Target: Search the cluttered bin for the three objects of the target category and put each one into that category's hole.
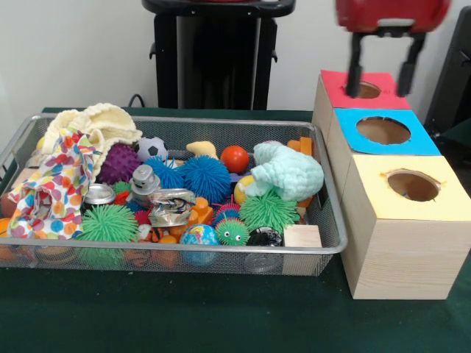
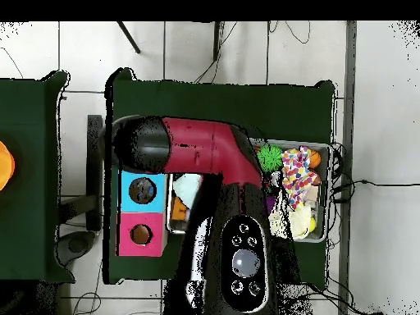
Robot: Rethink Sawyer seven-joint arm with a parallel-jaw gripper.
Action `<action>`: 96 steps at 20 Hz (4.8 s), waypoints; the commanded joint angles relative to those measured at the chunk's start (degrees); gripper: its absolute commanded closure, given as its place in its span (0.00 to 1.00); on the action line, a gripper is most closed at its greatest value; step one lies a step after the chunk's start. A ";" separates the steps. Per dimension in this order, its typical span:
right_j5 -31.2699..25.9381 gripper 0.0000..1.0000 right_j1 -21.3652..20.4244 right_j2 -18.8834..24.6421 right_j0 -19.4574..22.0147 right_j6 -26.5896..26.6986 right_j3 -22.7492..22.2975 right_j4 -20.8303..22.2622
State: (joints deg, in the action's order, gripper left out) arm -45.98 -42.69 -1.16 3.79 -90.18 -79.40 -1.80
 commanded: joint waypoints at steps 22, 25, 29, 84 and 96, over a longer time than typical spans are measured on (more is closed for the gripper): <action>2.39 0.00 8.58 17.16 22.98 15.27 -6.56 15.74; 2.07 0.00 8.39 18.31 24.01 15.00 -6.72 16.98; 1.34 0.00 8.16 20.26 26.56 16.00 -6.92 18.45; -17.60 0.00 6.41 35.73 44.87 24.91 -1.56 31.82; -17.85 0.00 12.23 36.89 46.41 28.88 4.37 35.05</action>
State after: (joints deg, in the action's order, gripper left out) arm -60.85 -35.55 31.98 49.48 -82.21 -78.35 29.24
